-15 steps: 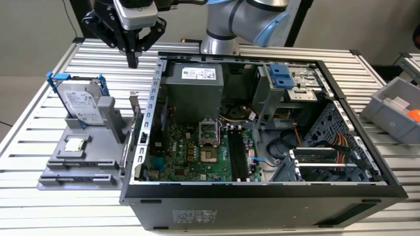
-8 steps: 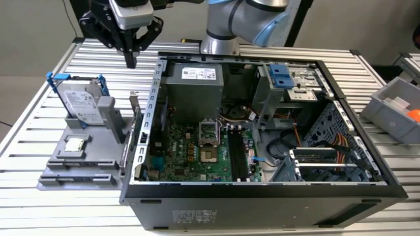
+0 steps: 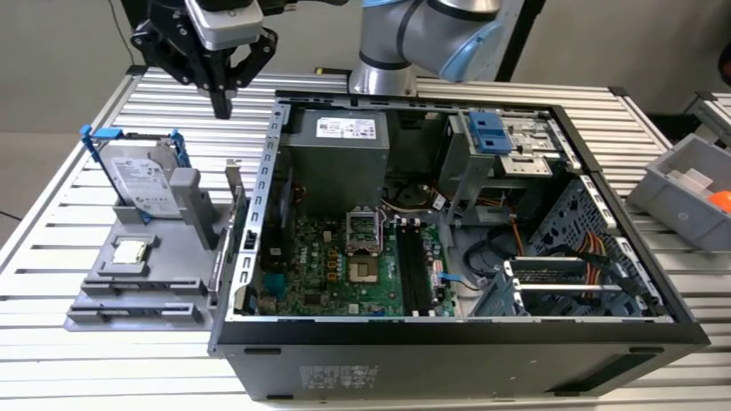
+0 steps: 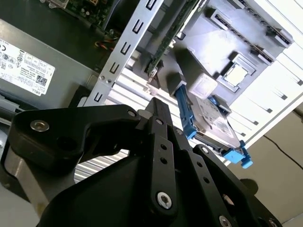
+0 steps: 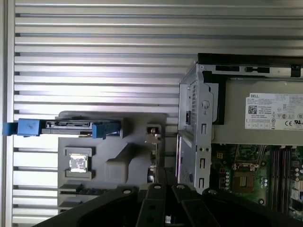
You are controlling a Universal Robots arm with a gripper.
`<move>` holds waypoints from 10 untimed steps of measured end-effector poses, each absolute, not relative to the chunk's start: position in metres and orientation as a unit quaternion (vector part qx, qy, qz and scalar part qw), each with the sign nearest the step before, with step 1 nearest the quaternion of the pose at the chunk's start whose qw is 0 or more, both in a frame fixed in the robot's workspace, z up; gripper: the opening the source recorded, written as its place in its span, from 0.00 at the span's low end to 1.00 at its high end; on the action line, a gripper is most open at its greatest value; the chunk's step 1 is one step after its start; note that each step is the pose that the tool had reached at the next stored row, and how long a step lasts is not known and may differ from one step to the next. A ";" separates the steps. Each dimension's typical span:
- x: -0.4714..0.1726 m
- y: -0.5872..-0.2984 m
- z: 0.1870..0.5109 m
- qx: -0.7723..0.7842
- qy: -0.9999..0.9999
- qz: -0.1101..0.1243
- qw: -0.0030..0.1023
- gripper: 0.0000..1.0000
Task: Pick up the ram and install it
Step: 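Reach for the ram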
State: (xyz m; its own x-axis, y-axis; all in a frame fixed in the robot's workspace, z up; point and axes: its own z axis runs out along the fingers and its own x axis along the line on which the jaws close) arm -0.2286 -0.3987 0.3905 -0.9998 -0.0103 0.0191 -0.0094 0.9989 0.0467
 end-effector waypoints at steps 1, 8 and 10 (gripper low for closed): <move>-0.230 -0.399 0.391 0.005 -1.000 -0.023 0.010 0.00; -0.242 -0.399 0.390 0.005 -1.000 -0.023 -0.002 0.00; -0.245 -0.399 0.390 0.005 -1.000 -0.023 -0.006 0.00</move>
State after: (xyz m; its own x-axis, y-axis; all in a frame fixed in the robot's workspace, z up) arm -0.2450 -0.3987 0.3904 -0.9999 -0.0106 -0.0120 -0.0112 0.9989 0.0460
